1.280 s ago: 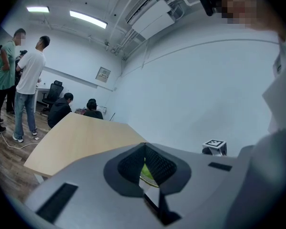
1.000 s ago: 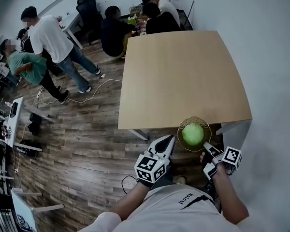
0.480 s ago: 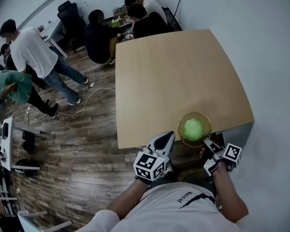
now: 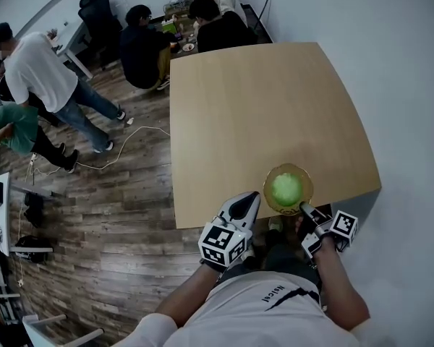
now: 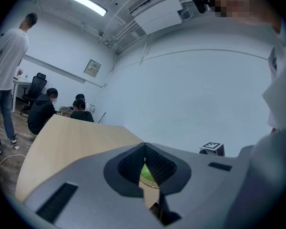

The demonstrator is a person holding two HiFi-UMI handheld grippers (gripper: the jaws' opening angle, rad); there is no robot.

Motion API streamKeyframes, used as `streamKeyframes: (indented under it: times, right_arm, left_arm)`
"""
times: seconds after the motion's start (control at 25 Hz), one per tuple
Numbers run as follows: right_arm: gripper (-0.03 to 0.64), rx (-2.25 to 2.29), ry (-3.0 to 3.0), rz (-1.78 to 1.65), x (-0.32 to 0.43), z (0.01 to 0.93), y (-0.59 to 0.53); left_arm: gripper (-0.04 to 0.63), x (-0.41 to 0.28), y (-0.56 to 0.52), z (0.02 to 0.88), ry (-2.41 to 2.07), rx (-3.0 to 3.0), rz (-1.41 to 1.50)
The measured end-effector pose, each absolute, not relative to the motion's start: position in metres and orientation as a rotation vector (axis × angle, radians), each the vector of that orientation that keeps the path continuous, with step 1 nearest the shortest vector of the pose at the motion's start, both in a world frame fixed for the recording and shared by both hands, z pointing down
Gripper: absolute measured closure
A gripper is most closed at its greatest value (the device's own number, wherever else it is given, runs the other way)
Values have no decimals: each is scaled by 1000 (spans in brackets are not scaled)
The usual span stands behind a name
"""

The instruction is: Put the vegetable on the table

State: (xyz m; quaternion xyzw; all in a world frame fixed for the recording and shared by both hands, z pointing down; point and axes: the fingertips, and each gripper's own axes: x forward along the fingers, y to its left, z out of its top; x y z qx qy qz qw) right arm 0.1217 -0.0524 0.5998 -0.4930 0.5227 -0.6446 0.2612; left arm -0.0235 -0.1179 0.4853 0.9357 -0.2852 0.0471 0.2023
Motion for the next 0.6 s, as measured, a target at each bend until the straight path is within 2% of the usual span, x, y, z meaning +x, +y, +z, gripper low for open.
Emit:
streamKeyframes:
  times: [0.6]
  right_arm:
    - [563,-1284,1509,-1901,134,661,-119]
  left_arm:
    - [581,-5,-180,518,-933,2547,148]
